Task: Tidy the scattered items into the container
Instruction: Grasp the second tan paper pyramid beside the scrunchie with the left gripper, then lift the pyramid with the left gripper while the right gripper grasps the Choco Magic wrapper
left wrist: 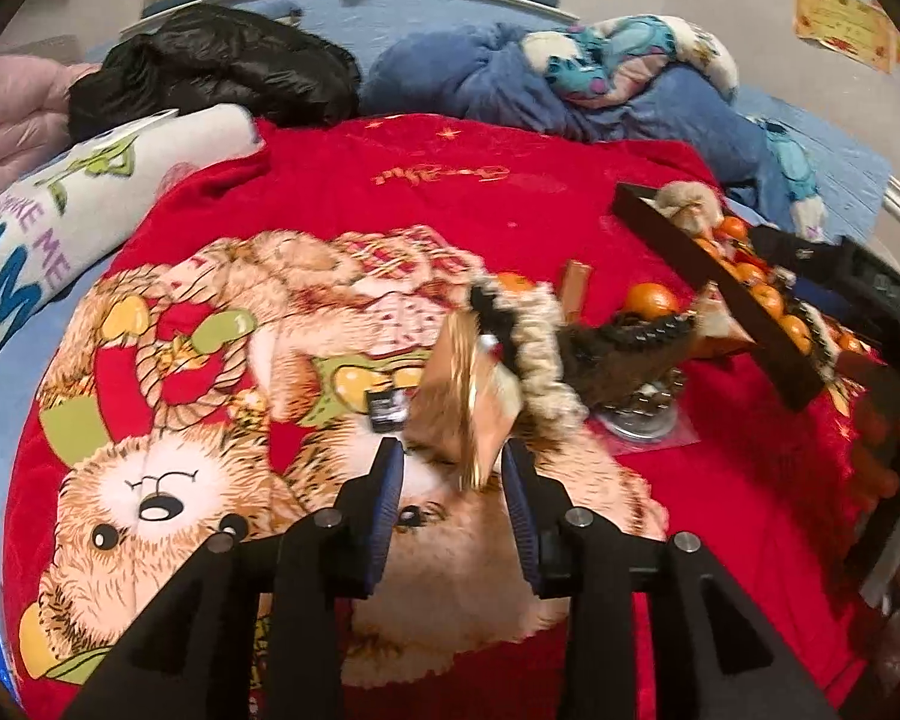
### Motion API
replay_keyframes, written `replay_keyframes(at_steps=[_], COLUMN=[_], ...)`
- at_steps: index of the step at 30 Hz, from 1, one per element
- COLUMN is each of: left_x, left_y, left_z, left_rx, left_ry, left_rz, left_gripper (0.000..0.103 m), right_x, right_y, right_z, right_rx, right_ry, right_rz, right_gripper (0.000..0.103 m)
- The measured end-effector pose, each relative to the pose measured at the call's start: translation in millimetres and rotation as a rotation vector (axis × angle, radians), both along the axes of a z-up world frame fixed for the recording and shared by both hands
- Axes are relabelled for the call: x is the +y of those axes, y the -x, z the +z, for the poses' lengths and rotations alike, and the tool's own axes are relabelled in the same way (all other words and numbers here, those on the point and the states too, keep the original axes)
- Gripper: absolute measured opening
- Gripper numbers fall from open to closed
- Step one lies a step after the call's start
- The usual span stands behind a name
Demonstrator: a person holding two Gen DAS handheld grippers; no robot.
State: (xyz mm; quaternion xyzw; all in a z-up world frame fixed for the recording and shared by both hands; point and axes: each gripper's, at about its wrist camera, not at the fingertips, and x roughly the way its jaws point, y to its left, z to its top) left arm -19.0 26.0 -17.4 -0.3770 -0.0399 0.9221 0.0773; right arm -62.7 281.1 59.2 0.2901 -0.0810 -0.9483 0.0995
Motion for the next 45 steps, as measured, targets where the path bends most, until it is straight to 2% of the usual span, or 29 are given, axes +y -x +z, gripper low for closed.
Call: replay_keyframes(at_steps=[4,7,9,12,15,19,23,28,32,45], left_x=[5.0,7.8,6.9,8.9,10.4,17.1,21.0,14.4,10.4,8.4], left_y=[1.4,7.2,10.2,13.8,17.8,29.7,35.2,36.1,35.1,34.4], left_z=[0.8,-2.5,-4.3,-6.7,-7.7,-8.6,-15.2,-18.0,-18.5,-19.9], left_rx=[0.0,-0.02,-0.033,-0.044,-0.052,-0.081,-0.105,-0.102,-0.098,-0.1], left_ry=[-0.008,-0.004,-0.025,-0.035,-0.034,0.009,0.04,0.006,-0.013,-0.027], left_rz=[-0.01,-0.007,-0.004,-0.004,-0.001,0.012,0.02,0.025,0.027,0.031], left_gripper=[0.042,0.042,0.042,0.042,0.042,0.042,0.042,0.041,0.039,0.039], right_x=[4.4,2.3,0.8,0.0,-0.3,-3.2,-7.1,-10.7,-14.9,-19.6], right_y=[6.7,10.6,14.8,17.2,17.8,20.9,22.7,21.5,21.3,24.4], right_z=[-8.4,-15.0,-20.9,-25.6,-27.1,-31.3,-33.2,-32.8,-34.5,-35.7], right_rx=[-0.041,-0.085,-0.122,-0.157,-0.17,-0.188,-0.186,-0.191,-0.18,-0.176], right_ry=[0.001,-0.029,-0.036,-0.016,-0.007,-0.003,-0.041,-0.033,-0.077,-0.146], right_rz=[0.01,0.003,0.007,0.02,0.029,0.044,0.053,0.108,0.106,0.112], right_gripper=[0.095,0.085,0.073,0.064,0.063,0.062,0.057,0.057,0.057,0.046])
